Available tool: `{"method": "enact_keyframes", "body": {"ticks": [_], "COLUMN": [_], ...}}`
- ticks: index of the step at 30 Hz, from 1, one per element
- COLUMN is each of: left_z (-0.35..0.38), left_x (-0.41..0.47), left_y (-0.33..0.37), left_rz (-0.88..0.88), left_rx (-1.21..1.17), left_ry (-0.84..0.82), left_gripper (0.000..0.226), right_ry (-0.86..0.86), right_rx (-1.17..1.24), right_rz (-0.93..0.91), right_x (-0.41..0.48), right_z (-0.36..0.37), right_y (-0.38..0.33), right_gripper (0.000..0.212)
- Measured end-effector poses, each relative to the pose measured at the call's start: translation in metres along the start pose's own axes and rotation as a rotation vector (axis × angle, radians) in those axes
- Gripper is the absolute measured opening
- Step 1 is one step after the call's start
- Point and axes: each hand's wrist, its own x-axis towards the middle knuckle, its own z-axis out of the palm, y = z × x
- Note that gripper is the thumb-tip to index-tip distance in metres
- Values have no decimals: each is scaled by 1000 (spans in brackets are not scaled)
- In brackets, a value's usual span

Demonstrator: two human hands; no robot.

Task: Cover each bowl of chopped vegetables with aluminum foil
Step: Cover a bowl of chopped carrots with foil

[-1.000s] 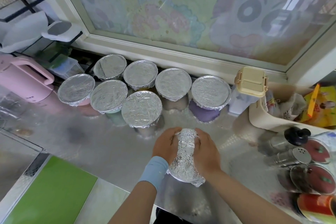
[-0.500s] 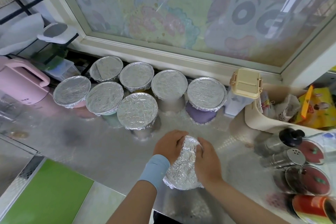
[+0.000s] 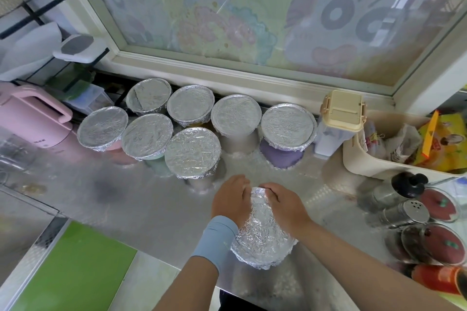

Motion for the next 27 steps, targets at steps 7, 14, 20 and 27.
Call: {"method": "enact_keyframes", "body": {"ticks": [7,14,20,27], "left_z": [8,2,-1,0], "left_x": [-1,4,5,-3], "left_y": [-8,-8,-12,-3], "left_rz": [-6,-157,-424,-74], "left_rx": [-68,-132,-459,-272], "left_ry": [-51,-149,-232,-93], "left_gripper": [26,30,30,34], "right_ry": [362,313,222,261], "right_rx": [-63,253,254,-84], "right_rz": [154,296,272,20], "right_x": [-49,-42,-31,-34], "right_z": [23,25,18,13], "right_y": [-2,3,15,14], "right_gripper": [34,25,25,43]}}
